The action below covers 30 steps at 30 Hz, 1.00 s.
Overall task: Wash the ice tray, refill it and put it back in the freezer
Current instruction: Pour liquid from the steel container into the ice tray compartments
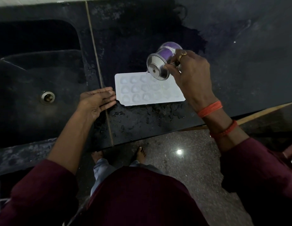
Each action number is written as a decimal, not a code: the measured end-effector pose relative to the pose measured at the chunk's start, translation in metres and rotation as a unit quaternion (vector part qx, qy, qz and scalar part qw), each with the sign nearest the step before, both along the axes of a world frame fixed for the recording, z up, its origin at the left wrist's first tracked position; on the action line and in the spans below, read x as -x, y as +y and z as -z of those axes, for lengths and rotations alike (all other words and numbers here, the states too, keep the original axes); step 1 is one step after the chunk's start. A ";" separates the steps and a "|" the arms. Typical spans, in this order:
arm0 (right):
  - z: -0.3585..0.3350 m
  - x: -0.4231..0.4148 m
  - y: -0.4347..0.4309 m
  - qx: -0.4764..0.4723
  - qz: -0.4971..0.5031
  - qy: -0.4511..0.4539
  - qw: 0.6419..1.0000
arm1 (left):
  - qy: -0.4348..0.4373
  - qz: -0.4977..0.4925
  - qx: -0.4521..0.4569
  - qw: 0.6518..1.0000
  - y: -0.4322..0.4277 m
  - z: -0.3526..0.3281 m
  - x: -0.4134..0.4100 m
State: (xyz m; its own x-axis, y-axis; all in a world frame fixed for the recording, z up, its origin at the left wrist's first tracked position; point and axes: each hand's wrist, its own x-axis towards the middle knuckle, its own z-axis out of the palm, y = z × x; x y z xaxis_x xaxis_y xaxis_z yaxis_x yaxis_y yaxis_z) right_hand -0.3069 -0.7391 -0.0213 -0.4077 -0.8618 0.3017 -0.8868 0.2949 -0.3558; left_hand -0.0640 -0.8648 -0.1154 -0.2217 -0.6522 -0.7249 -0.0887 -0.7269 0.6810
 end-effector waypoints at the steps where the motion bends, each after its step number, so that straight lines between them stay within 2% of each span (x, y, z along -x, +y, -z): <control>1: 0.000 0.000 0.000 0.001 -0.001 0.001 1.000 | 0.000 0.000 0.000 1.000 0.000 0.000 0.000; 30: 0.000 0.004 0.002 0.019 -0.001 0.010 1.000 | 0.005 0.000 -0.002 1.000 0.001 -0.002 0.000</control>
State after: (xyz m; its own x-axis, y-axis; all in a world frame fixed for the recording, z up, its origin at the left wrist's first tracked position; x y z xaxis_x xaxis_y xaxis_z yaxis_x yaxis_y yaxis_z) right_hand -0.3106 -0.7367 -0.0214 -0.3989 -0.8506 0.3426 -0.8946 0.2790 -0.3490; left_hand -0.0643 -0.8642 -0.1130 -0.2290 -0.6495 -0.7251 -0.0824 -0.7293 0.6792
